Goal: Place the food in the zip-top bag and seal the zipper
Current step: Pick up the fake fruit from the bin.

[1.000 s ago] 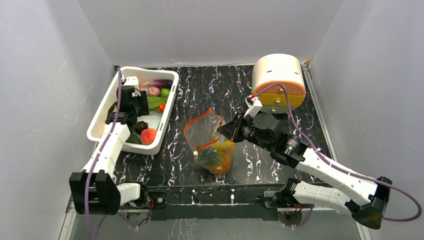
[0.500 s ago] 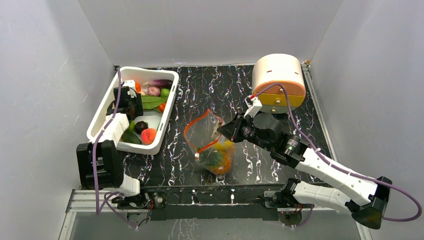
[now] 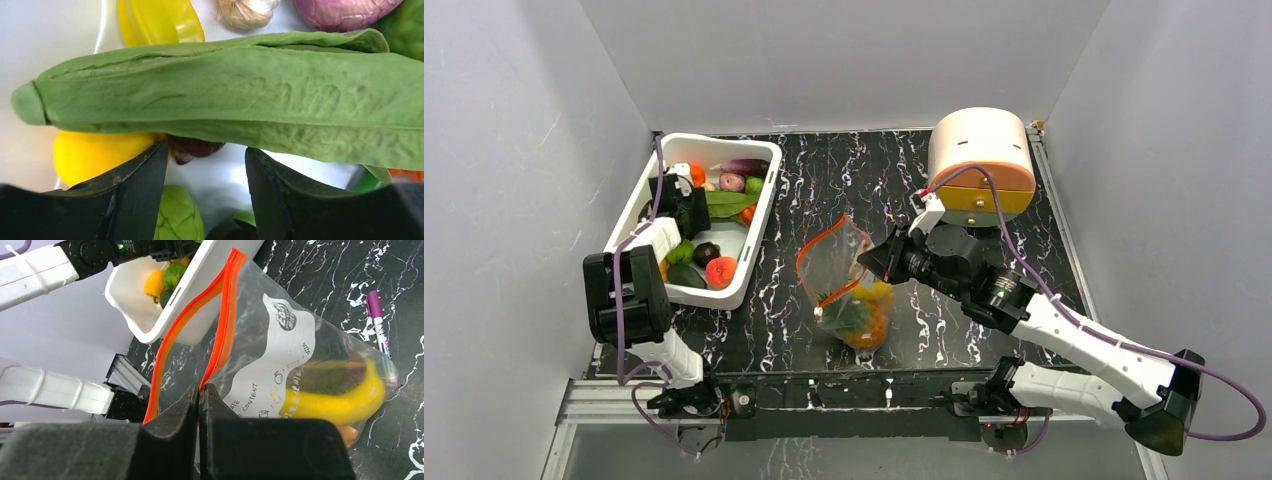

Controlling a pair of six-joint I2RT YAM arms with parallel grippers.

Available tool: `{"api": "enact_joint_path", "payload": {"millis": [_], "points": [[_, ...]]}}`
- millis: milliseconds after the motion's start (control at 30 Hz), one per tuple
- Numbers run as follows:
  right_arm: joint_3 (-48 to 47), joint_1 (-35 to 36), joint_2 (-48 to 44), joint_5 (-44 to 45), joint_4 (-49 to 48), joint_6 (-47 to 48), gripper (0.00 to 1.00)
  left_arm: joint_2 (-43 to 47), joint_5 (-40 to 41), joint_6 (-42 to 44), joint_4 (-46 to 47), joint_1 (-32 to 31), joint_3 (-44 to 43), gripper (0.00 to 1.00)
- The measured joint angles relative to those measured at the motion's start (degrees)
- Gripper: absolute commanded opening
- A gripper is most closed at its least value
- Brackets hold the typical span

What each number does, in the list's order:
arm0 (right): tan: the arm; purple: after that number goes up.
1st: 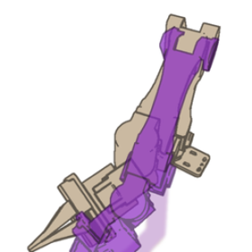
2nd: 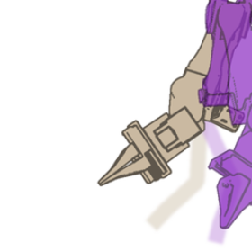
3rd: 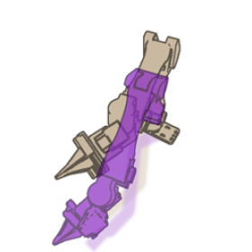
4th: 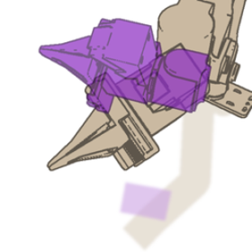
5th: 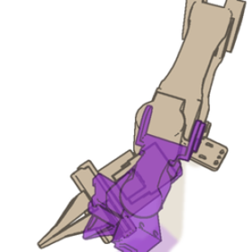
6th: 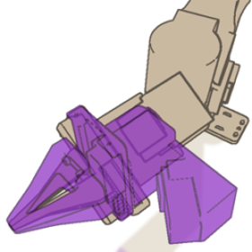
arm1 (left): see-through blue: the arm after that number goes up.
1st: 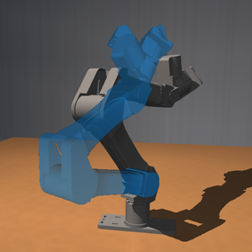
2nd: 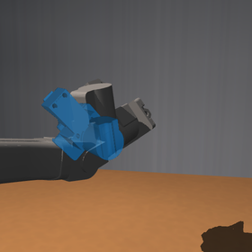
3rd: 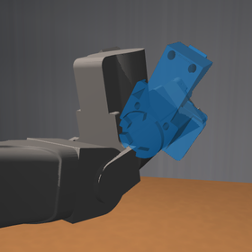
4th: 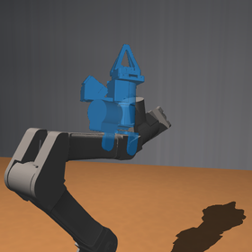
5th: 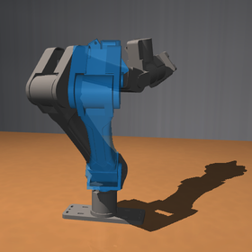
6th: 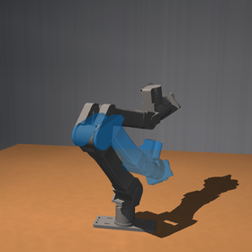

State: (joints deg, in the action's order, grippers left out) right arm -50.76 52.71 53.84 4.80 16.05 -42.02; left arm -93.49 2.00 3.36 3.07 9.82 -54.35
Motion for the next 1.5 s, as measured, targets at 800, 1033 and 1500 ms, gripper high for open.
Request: {"api": "enact_joint_path", "payload": {"millis": [800, 1033, 1500], "points": [[-1.0, 0.0, 0.2, 1.3, 0.1, 1.4, 0.0, -9.0, -5.1, -2.7, -2.1, 0.7, -6.7, 0.39], [-1.0, 0.0, -0.4, 1.3, 0.3, 1.4, 0.0, -6.8, -6.9, -3.7, -5.3, 0.7, -6.4, 0.3], [-1.0, 0.0, -1.9, 2.9, 2.5, 1.4, 0.0, 13.5, -11.8, -7.6, -11.1, -0.3, 0.6, 0.27]]}}
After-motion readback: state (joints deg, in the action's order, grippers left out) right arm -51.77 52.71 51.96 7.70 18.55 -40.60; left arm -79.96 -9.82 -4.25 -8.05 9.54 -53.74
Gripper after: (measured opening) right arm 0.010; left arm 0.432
